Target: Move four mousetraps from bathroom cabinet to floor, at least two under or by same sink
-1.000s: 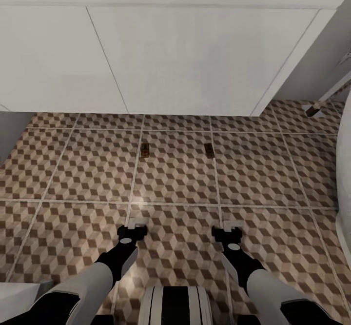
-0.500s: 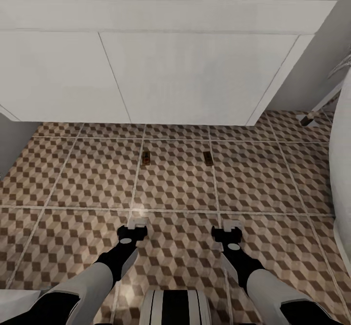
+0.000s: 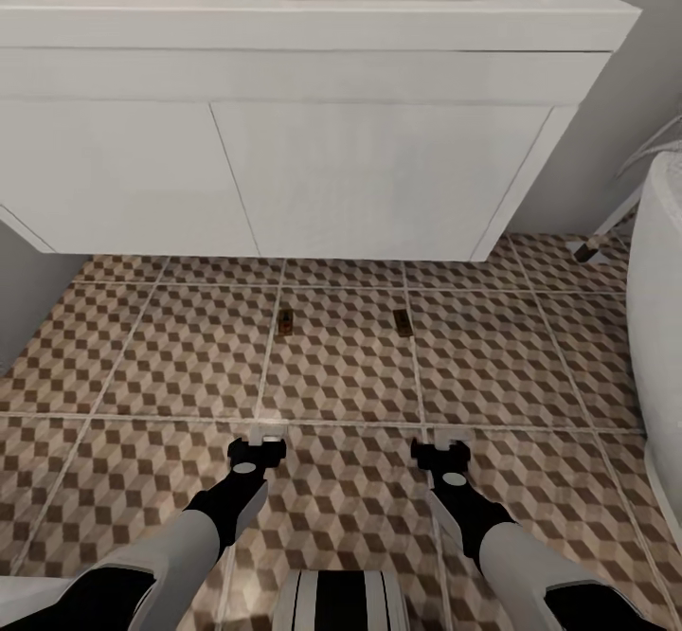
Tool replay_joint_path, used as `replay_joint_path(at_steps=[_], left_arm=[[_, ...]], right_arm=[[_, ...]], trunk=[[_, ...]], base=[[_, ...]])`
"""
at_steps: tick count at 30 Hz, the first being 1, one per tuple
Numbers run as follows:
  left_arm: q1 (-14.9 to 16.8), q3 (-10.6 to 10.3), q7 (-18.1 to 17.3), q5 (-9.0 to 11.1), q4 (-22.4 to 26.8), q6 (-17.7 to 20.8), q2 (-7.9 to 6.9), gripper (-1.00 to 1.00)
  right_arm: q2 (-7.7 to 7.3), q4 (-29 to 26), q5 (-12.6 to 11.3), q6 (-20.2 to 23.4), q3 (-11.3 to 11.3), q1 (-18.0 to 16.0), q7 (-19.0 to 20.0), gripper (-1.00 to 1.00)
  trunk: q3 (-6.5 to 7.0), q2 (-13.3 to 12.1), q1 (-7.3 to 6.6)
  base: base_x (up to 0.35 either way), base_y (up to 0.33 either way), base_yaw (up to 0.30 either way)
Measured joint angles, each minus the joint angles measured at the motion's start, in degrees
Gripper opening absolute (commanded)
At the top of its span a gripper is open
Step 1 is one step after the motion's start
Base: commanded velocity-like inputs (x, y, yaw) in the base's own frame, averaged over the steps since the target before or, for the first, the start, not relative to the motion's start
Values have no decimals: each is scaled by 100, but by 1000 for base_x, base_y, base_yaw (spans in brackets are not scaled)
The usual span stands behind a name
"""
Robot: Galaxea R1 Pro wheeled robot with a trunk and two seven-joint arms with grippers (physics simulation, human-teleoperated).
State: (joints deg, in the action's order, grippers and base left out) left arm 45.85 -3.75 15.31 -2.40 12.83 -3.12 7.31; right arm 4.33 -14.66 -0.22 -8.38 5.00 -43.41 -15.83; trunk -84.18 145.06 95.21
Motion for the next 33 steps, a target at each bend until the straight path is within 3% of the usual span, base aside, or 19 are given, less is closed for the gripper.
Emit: replay_joint_path(at_steps=[33], left_arm=[[0, 0, 0, 0, 7, -9, -1, 100]], right_arm=[[0, -17, 0, 0, 0, 2, 0, 100]], trunk=[[732, -44, -85]], base=[[0, 0, 0]])
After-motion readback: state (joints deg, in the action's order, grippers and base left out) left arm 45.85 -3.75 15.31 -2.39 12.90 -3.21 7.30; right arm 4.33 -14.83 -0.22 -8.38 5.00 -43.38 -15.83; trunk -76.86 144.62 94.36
